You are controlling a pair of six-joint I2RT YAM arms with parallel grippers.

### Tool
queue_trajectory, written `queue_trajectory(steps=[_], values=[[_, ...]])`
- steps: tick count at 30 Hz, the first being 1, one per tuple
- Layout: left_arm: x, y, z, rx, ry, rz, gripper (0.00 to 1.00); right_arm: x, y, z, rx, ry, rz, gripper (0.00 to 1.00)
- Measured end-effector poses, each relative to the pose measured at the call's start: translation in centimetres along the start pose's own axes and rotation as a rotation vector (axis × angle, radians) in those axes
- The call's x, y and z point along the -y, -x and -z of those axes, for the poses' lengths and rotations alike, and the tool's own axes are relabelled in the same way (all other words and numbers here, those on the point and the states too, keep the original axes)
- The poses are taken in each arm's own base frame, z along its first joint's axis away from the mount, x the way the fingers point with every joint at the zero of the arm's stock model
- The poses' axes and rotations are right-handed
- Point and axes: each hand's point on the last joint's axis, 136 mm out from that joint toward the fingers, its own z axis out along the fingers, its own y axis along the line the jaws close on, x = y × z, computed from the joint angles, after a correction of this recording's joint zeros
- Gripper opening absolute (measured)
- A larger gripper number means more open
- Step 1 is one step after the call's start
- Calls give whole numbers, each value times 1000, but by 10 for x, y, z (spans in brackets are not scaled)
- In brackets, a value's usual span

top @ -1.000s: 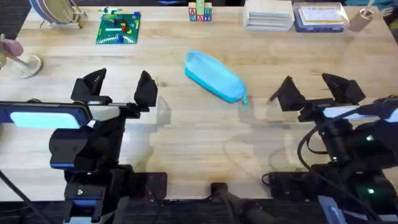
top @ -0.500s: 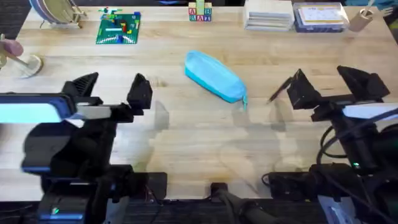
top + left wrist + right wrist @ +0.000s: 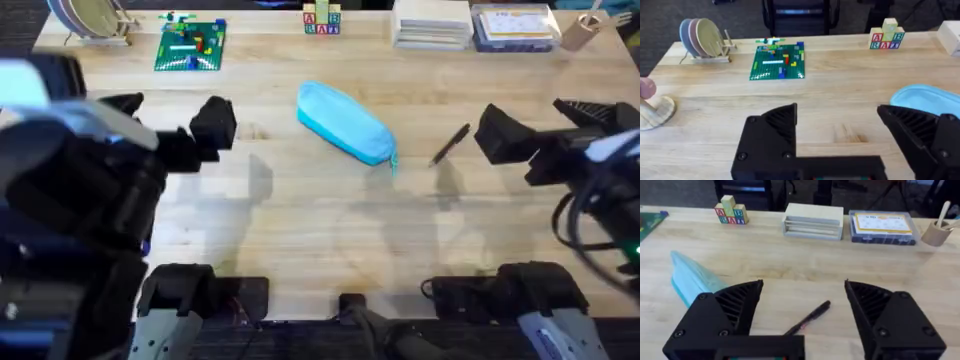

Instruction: Unzip the bag, pick up the pens from the table one at a time and place them inside, then zip the bag closed.

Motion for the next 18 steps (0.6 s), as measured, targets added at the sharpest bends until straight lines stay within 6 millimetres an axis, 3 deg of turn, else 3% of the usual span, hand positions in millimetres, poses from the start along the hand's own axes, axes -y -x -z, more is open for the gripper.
queue_trajectory(steps=[12, 18], values=[[2, 9, -36, -257, -10, -20, 993, 0, 20, -14, -264, 2, -14, 997], [5, 15, -50, -398, -25, -24, 993, -3, 17, -21, -374, 19, -23, 997]])
